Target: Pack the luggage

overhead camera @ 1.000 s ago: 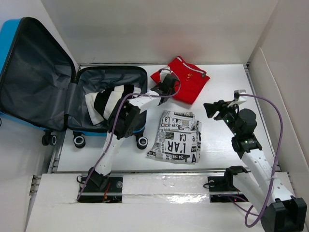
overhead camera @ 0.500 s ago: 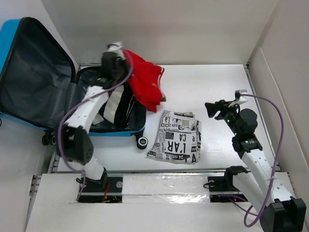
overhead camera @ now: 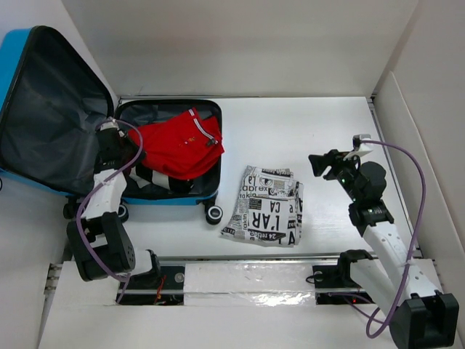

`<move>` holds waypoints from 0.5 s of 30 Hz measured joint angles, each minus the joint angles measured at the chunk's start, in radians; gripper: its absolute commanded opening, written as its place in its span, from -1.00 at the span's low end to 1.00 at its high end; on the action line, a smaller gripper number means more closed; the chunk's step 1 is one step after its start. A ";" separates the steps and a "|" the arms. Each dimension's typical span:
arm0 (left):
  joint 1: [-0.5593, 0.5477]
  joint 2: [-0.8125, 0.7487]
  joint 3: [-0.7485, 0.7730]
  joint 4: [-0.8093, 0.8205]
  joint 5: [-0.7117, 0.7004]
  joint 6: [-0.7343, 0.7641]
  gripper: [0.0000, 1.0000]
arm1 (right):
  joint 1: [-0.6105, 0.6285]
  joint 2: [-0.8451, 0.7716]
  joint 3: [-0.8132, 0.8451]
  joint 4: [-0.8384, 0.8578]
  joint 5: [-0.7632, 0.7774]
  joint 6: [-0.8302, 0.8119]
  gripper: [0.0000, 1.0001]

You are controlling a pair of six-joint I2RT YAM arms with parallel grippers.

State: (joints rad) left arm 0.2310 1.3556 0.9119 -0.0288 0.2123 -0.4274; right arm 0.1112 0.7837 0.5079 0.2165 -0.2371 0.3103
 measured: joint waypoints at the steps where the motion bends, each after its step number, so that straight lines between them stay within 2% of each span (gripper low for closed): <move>1: 0.000 -0.008 -0.010 0.000 -0.021 -0.001 -1.00 | 0.000 0.002 0.000 0.000 0.000 0.000 0.34; 7: -0.003 -0.035 -0.016 0.004 -0.117 -0.002 -1.00 | 0.000 0.016 0.000 0.002 -0.015 0.000 0.34; 15: 0.040 0.026 0.016 0.011 -0.176 -0.001 -1.00 | 0.000 0.043 0.000 0.003 -0.028 0.000 0.34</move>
State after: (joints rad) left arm 0.2710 1.3815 0.9276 -0.0181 0.0360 -0.4282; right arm 0.1108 0.8268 0.5076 0.2195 -0.2649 0.3103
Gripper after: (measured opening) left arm 0.072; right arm 0.669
